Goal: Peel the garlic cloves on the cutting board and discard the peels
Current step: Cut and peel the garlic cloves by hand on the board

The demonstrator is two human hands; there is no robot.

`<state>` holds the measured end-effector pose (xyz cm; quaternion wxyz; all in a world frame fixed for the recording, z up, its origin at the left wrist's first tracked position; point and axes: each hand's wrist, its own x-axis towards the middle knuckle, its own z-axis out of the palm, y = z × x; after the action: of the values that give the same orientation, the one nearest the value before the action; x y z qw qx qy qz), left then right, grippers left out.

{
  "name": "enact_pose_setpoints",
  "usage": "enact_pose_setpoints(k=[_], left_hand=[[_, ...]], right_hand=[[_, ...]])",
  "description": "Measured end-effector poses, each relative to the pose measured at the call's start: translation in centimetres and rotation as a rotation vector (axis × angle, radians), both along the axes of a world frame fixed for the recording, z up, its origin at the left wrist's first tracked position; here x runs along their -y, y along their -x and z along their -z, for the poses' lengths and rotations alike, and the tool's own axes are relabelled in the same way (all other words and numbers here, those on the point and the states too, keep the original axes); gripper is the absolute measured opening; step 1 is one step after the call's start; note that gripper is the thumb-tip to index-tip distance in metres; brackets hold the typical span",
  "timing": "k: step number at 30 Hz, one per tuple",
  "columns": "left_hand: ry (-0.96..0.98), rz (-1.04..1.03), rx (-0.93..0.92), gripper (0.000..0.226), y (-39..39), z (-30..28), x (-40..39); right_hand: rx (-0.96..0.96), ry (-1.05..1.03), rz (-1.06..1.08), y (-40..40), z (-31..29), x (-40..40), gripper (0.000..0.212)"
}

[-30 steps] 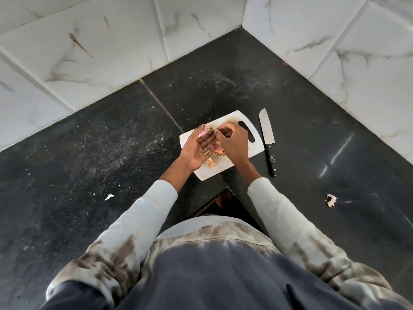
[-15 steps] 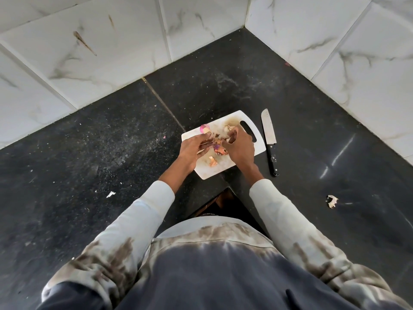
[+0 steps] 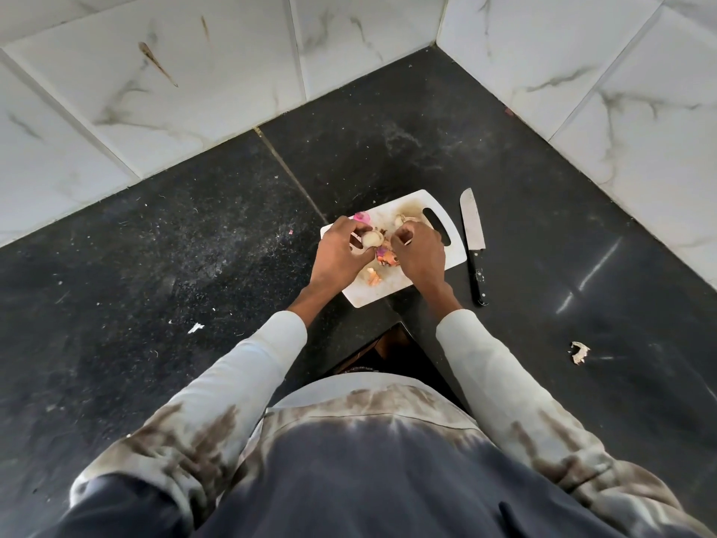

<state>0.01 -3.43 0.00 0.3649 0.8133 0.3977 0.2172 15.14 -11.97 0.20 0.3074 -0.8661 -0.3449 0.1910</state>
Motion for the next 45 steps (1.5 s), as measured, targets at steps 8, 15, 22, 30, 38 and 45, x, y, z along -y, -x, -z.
enact_pose_setpoints(k=[8, 15, 22, 30, 38, 45], left_hand=[[-0.051, 0.023, -0.048, 0.040, 0.2, 0.0, -0.2], [-0.028, 0.034, -0.070, 0.039, 0.5, 0.5, -0.3], [0.006, 0.076, -0.057, 0.042, 1.1, 1.0, -0.3], [0.065, 0.057, -0.004, 0.041, 2.0, 1.8, -0.3], [0.140, 0.005, 0.062, 0.037, 1.8, 2.0, -0.5], [0.141, 0.052, 0.051, 0.042, 1.6, 2.1, -0.9]], right_hand=[[-0.227, -0.114, -0.040, 0.4, -0.7, -0.6, 0.026], [-0.169, -0.070, -0.117, 0.7, -0.6, -0.5, 0.025], [-0.157, -0.068, -0.154, 1.5, -0.1, -0.7, 0.023], [-0.129, -0.068, -0.189, 2.1, 0.4, -1.0, 0.021], [-0.145, -0.069, -0.205, 2.2, 0.3, -0.8, 0.020], [-0.164, -0.083, -0.203, 1.9, 0.0, -0.7, 0.019]])
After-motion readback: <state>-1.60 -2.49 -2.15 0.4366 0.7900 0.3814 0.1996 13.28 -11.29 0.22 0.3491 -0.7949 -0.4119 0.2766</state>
